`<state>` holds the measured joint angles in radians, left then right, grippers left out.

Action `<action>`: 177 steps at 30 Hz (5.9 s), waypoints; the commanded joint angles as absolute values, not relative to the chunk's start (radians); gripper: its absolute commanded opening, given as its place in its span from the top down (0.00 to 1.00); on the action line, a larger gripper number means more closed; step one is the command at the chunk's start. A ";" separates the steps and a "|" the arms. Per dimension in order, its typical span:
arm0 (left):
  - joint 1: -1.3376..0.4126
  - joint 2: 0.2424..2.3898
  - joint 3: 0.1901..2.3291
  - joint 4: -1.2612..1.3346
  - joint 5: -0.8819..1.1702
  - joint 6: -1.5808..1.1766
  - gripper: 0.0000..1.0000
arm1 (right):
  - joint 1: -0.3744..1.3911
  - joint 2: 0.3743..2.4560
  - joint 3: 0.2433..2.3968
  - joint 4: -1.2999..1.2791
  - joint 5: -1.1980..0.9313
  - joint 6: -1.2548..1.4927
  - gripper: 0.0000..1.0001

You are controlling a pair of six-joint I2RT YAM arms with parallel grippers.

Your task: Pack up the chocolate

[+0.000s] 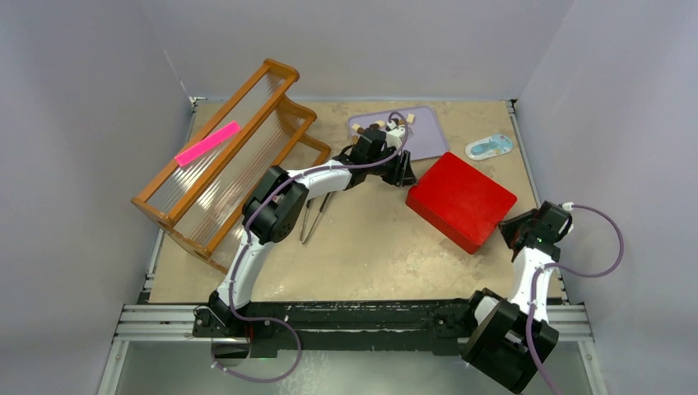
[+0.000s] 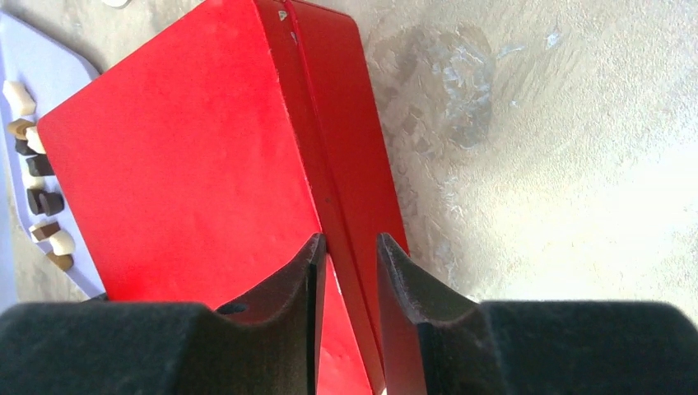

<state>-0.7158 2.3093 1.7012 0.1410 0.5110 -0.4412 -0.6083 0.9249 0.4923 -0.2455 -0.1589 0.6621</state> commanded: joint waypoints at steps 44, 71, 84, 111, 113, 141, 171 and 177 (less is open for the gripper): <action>-0.726 2.197 1.727 0.085 0.445 -0.504 0.57 | -0.476 1.268 0.848 -0.261 0.005 0.526 1.00; -0.706 1.053 1.059 -0.261 0.212 -0.288 0.14 | -0.146 1.453 1.050 0.022 -0.198 0.438 1.00; -0.706 0.881 0.952 -0.248 0.049 -0.232 0.02 | -0.073 1.787 1.187 -0.143 -0.117 0.412 1.00; -0.706 0.815 0.925 -0.301 -0.034 -0.204 0.00 | -0.067 1.065 0.773 -0.635 0.136 0.569 1.00; -0.706 0.808 0.922 -0.299 -0.042 -0.198 0.00 | -0.067 1.051 0.727 -0.631 0.153 0.582 1.00; -0.706 0.795 0.916 -0.305 -0.114 -0.193 0.00 | -0.067 1.017 0.849 -0.765 0.225 0.689 1.00; -0.706 0.689 0.965 -0.256 -0.005 -0.416 0.00 | -0.067 0.505 1.005 -0.624 -0.440 0.400 0.01; -0.706 0.688 0.956 -0.258 0.034 -0.452 0.00 | -0.067 0.501 1.002 -0.646 -0.431 0.400 0.01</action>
